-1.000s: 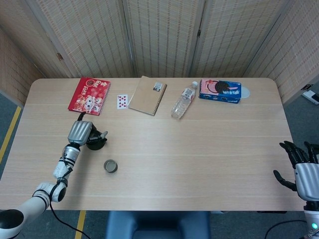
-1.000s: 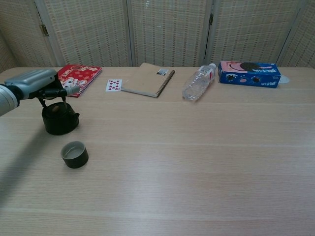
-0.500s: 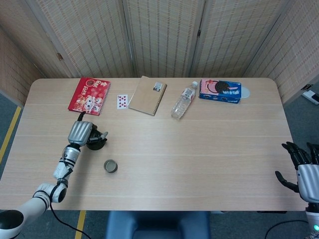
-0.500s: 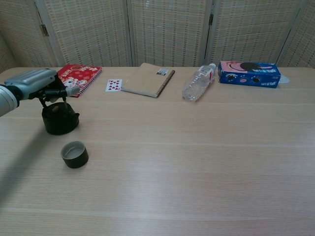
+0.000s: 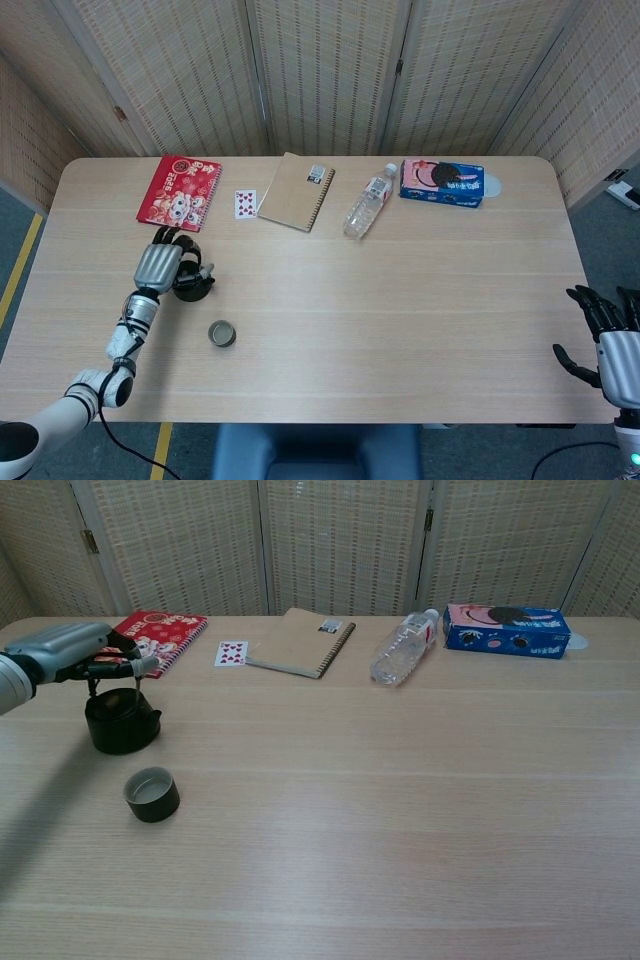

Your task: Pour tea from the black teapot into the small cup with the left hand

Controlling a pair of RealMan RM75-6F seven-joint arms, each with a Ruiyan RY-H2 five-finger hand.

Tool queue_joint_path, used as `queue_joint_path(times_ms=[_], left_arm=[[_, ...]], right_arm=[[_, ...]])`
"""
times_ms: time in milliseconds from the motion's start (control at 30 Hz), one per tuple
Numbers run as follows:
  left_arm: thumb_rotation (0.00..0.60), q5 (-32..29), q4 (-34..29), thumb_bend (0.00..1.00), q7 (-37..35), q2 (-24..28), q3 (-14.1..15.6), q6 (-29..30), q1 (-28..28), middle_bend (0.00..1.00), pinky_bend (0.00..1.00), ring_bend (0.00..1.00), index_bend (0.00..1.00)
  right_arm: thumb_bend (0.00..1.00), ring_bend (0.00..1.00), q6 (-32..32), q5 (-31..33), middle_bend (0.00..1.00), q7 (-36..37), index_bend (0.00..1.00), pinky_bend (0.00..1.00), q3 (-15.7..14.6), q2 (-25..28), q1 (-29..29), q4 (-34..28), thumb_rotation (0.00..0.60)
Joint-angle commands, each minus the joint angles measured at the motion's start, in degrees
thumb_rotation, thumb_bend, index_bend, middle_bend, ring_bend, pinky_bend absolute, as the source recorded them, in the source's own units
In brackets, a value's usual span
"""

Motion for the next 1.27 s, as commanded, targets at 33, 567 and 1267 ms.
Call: queue_joint_path(times_ms=[33, 567, 1267], left_arm=[[0.099, -0.8, -1.6, 0.25, -0.2, 0.8, -0.8, 0.2, 0.4, 0.21, 0.0, 0.06, 0.26], [0.6, -9.1, -23.7, 0.26, 8.8, 13.4, -5.3, 9.6, 7.9, 0.27, 0.0, 0.11, 0.33], [0.6, -0.8, -52.9, 0.35, 17.6, 28.8, 6.5, 34.1, 28.6, 0.33, 0.0, 0.17, 0.38]], right_arm=[[0.28, 0.22, 0.1, -0.1, 0.19, -0.1, 0.16, 0.02, 0.0, 0.1, 0.0, -0.1, 0.6], [0.28, 0.23, -7.0, -1.4, 0.19, 4.7, 0.16, 0.02, -1.1, 8.1, 3.2, -2.4, 0.6], [0.28, 0.21, -6.0, -3.3, 0.21, 7.6, 0.16, 0.02, -1.5, 1.0, 5.2, 4.8, 0.6]])
